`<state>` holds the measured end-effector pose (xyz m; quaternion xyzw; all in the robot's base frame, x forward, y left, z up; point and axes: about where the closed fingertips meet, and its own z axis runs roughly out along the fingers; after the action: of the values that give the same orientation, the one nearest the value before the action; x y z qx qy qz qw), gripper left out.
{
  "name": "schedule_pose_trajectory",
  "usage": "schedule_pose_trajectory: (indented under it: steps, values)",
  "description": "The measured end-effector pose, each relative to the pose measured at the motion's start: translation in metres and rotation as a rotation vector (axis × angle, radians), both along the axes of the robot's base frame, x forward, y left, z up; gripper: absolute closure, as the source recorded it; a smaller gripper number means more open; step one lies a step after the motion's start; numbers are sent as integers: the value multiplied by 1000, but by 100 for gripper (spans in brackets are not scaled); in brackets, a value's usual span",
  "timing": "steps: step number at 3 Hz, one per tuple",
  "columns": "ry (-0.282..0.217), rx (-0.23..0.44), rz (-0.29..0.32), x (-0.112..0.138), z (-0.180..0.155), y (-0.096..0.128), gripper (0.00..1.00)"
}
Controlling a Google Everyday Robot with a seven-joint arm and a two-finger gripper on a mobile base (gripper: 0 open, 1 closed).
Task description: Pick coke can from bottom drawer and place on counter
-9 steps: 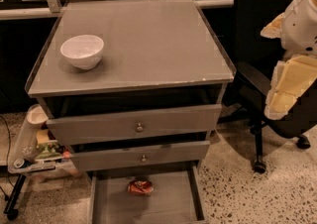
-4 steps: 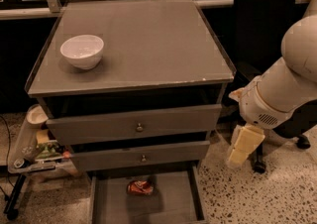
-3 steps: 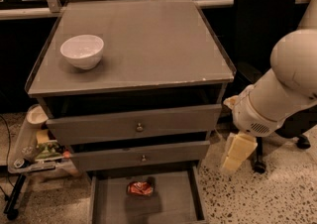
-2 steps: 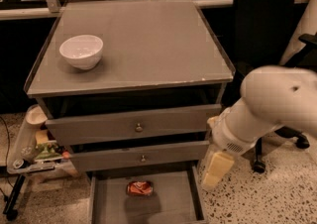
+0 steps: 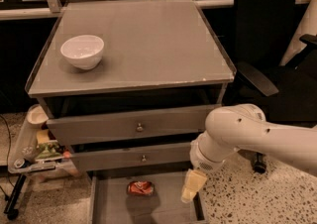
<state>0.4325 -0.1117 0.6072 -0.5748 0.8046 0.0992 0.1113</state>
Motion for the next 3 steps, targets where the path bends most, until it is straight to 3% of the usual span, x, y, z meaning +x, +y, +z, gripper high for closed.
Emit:
schedule_pose_trajectory:
  steps: [1, 2, 3]
  values:
    - [0, 0, 0, 0, 0, 0, 0]
    - [65, 54, -4, -5, -38, 13, 0]
    - [121, 136, -21, 1, -101, 36, 0]
